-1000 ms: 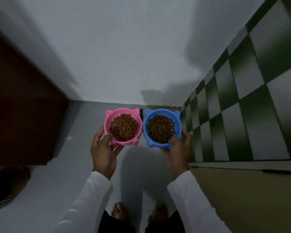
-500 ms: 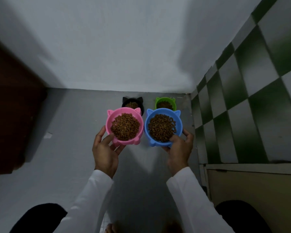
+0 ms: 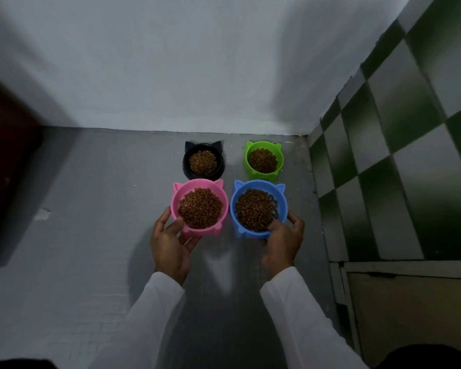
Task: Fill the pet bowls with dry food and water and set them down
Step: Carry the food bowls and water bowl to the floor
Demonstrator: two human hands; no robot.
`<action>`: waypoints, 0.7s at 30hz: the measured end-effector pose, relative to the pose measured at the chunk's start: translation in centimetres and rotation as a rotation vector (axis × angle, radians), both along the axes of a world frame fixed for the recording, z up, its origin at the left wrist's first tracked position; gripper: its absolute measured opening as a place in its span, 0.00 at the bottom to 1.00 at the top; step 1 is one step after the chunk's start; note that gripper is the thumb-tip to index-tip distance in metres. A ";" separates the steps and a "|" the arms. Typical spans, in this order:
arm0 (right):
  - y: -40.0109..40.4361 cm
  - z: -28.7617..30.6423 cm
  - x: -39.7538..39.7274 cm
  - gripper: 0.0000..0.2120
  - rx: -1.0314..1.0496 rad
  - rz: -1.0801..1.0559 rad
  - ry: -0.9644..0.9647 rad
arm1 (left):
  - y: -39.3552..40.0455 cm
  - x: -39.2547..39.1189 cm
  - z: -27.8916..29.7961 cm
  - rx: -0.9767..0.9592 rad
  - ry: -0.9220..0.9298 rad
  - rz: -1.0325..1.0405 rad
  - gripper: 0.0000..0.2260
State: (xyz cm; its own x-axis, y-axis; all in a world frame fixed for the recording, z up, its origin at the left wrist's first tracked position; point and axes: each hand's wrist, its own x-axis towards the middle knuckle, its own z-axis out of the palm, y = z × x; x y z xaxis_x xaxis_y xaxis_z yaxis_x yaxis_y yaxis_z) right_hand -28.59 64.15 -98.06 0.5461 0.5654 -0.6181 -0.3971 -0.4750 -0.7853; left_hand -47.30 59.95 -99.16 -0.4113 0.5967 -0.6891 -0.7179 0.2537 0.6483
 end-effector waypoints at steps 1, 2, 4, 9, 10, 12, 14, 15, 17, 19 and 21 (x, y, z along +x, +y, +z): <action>0.0 -0.7 0.1 0.26 -0.012 0.004 -0.002 | 0.1 0.0 -0.5 -0.005 -0.004 -0.001 0.22; 0.1 -1.3 0.2 0.26 -0.024 0.011 -0.011 | 0.1 0.0 -1.0 -0.013 -0.006 0.001 0.23; 0.2 -2.4 0.4 0.26 -0.044 0.036 -0.033 | 0.3 0.0 -2.1 -0.032 -0.010 0.001 0.23; 0.7 -5.0 0.9 0.27 -0.104 0.085 -0.051 | 0.9 -0.1 -4.4 -0.077 -0.013 -0.012 0.23; 0.9 -5.5 1.1 0.26 -0.115 0.083 -0.063 | 1.0 -0.2 -4.7 -0.083 -0.014 -0.011 0.23; 1.3 -6.2 1.3 0.25 -0.134 0.087 -0.092 | 1.1 -0.4 -5.5 -0.091 -0.015 -0.010 0.24; 1.7 -7.0 1.6 0.26 -0.144 0.086 -0.090 | 1.2 -0.6 -6.4 -0.104 -0.013 -0.012 0.25; 1.9 -7.1 1.7 0.26 -0.147 0.088 -0.080 | 1.2 -0.7 -6.8 -0.108 -0.012 -0.012 0.25; 2.5 -7.9 2.1 0.27 -0.147 0.081 -0.070 | 1.3 -0.8 -7.8 -0.109 -0.014 -0.006 0.25; 3.0 -8.6 2.4 0.27 -0.150 0.077 -0.075 | 1.4 -1.0 -8.5 -0.108 -0.014 -0.005 0.26; 3.2 -9.2 2.7 0.27 -0.162 0.074 -0.078 | 1.4 -1.2 -9.1 -0.107 -0.019 -0.008 0.26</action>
State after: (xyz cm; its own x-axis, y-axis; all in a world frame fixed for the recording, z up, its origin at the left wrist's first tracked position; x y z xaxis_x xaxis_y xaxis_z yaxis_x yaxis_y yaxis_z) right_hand -25.85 67.37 -107.22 0.5567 0.5022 -0.6618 -0.2972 -0.6235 -0.7231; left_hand -48.46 61.31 -108.29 -0.3927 0.5228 -0.7566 -0.7277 0.3264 0.6033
